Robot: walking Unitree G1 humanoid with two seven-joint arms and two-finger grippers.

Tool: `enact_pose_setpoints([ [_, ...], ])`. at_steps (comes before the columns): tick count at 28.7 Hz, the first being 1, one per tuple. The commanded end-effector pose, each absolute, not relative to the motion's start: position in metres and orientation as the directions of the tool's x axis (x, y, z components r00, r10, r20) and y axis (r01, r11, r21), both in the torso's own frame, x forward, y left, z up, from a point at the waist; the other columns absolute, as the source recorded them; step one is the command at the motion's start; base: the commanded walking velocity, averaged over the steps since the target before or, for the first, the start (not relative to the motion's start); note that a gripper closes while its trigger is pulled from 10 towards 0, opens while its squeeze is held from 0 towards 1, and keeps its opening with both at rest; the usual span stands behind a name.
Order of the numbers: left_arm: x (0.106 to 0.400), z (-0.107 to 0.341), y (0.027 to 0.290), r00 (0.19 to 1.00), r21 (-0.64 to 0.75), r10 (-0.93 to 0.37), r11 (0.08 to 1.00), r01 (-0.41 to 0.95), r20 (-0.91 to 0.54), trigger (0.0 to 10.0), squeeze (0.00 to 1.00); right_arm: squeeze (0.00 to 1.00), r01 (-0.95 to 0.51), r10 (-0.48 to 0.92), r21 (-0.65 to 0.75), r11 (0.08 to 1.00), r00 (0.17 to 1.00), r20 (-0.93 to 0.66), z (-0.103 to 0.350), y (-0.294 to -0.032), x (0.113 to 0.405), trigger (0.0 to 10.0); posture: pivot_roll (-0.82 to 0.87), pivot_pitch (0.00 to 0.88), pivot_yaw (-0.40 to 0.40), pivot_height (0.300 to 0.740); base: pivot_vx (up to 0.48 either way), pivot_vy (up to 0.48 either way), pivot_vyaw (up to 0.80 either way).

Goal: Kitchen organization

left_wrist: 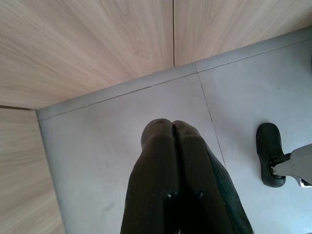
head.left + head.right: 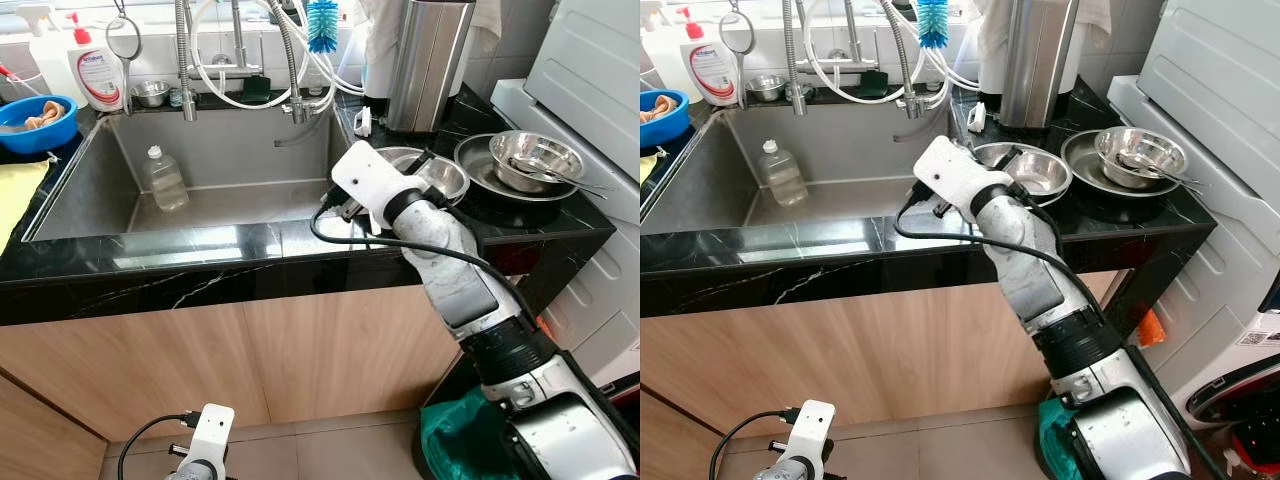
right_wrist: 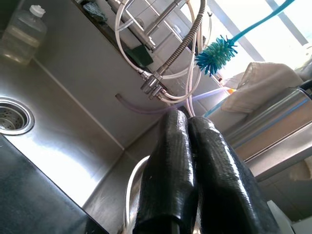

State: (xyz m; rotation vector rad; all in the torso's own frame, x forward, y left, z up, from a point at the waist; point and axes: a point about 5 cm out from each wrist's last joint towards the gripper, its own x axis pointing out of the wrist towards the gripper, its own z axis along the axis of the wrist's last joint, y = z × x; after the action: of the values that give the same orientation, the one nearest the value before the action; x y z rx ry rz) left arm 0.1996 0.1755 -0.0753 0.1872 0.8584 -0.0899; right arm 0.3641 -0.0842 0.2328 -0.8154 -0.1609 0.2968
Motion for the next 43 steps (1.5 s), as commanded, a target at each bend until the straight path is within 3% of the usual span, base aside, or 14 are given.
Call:
enact_pose_setpoints([
  [1,0.196,-0.077,0.177,0.639,0.131,0.002,0.979,0.154,-0.769,10.0,0.00,0.00,-0.199,0.318,-0.721,0.663,0.948,0.032,0.236,-0.087,0.364,10.0,-0.19,0.000,-0.002,0.740,0.000,0.000,0.00],
  [11,0.197,-0.077,0.176,0.640,0.128,-0.004,0.979,0.159,-0.769,10.0,0.00,0.00,-0.037,0.173,-0.749,0.661,0.979,0.104,0.248,-0.111,0.370,10.0,-0.19,0.000,-0.002,0.740,0.000,0.000,0.00],
  [23,0.197,-0.077,0.177,0.640,0.132,-0.005,0.977,0.166,-0.769,10.0,0.00,0.00,-0.149,0.271,-0.762,0.630,0.962,0.037,0.236,-0.098,0.366,10.0,-0.19,0.000,0.000,0.740,0.000,0.000,0.00],
  [36,0.197,-0.077,0.178,0.642,0.133,0.004,0.979,0.153,-0.767,10.0,0.00,0.00,-0.155,0.260,-0.765,0.625,0.966,0.017,0.233,-0.100,0.367,10.0,-0.19,0.000,0.001,0.740,0.000,0.000,0.00],
  [43,0.202,-0.070,0.179,0.735,0.122,0.056,0.992,0.037,-0.676,10.0,0.00,0.00,-0.153,0.259,-0.768,0.623,0.966,0.018,0.234,-0.102,0.367,10.0,-0.19,0.000,-0.001,0.740,0.000,0.000,0.00],
])
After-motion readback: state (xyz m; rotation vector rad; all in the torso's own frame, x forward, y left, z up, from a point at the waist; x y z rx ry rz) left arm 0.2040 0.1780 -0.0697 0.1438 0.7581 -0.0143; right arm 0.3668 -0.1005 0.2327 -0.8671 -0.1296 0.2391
